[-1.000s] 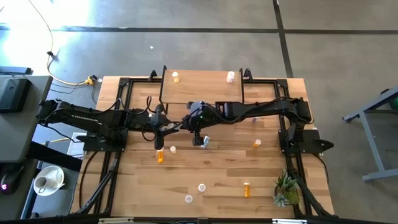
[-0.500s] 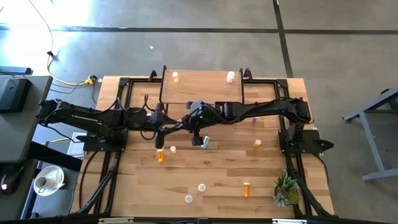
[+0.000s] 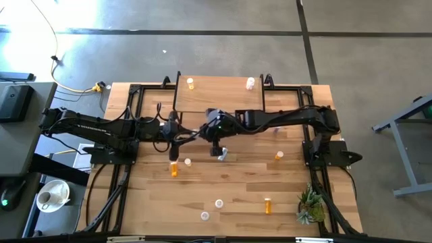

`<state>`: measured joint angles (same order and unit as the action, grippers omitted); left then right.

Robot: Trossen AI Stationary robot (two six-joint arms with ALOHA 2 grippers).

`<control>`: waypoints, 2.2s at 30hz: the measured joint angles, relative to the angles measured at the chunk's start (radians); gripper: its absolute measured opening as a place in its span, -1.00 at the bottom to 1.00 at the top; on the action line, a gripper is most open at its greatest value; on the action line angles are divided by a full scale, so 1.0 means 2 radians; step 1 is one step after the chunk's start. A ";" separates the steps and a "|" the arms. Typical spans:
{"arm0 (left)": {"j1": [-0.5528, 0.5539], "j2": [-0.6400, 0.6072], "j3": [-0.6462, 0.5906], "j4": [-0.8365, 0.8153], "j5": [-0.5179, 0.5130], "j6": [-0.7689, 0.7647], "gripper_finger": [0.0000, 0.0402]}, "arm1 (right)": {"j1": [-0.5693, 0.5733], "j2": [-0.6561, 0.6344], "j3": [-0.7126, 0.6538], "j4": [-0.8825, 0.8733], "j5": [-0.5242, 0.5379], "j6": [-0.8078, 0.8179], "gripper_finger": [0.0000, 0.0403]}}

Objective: Pick and place medicine bottles onto shelf by color
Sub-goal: Put the bottom blue pill bottle on the shelf

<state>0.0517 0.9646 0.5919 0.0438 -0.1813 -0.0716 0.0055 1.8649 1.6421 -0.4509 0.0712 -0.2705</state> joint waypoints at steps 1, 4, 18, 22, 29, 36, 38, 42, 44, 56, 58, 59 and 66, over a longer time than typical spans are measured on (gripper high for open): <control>0.000 0.000 0.000 0.000 -0.003 0.003 -0.55 | 0.000 -0.005 0.000 -0.007 0.009 0.001 -1.00; 0.000 0.000 0.000 0.001 -0.012 0.011 -0.55 | 0.000 -0.022 0.000 -0.015 0.024 0.014 -1.00; 0.026 0.000 -0.001 0.037 -0.042 0.065 -0.55 | -0.029 -0.070 0.000 0.009 -0.013 0.004 -0.34; 0.042 0.000 -0.001 0.040 -0.040 0.073 -0.55 | -0.045 -0.066 0.000 0.044 -0.070 -0.009 -0.20; 0.063 0.000 -0.001 0.044 -0.005 0.077 -0.55 | -0.068 -0.063 0.000 0.068 -0.124 -0.008 -0.16; 0.066 0.000 -0.001 0.045 0.004 0.077 -0.55 | -0.072 -0.042 0.000 0.095 -0.136 0.000 -0.16; 0.066 0.000 -0.001 0.045 0.006 0.077 -0.55 | -0.072 -0.040 0.000 0.094 -0.137 0.000 -0.16; 0.066 0.000 -0.001 0.046 0.006 0.077 -0.55 | -0.072 -0.039 0.000 0.094 -0.137 0.001 -0.16; 0.066 0.000 -0.001 0.047 0.006 0.077 -0.55 | -0.072 -0.038 0.000 0.093 -0.137 0.003 -0.16; 0.066 0.000 -0.001 0.069 0.009 0.081 -0.55 | -0.071 -0.038 -0.001 0.094 -0.148 0.013 -0.18; 0.066 0.000 -0.001 0.069 0.009 0.081 -0.55 | -0.071 -0.038 -0.001 0.096 -0.148 0.013 -0.21; 0.066 0.000 -0.001 0.069 0.009 0.081 -0.55 | -0.071 -0.038 -0.001 0.097 -0.148 0.013 -0.23; 0.066 0.000 -0.001 0.068 0.009 0.081 -0.55 | -0.071 -0.038 -0.001 0.099 -0.146 0.013 -0.41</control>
<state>0.1833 0.9646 0.5903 0.1806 -0.1628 0.0905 -0.1371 1.7897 1.6405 -0.2520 -0.2207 -0.2443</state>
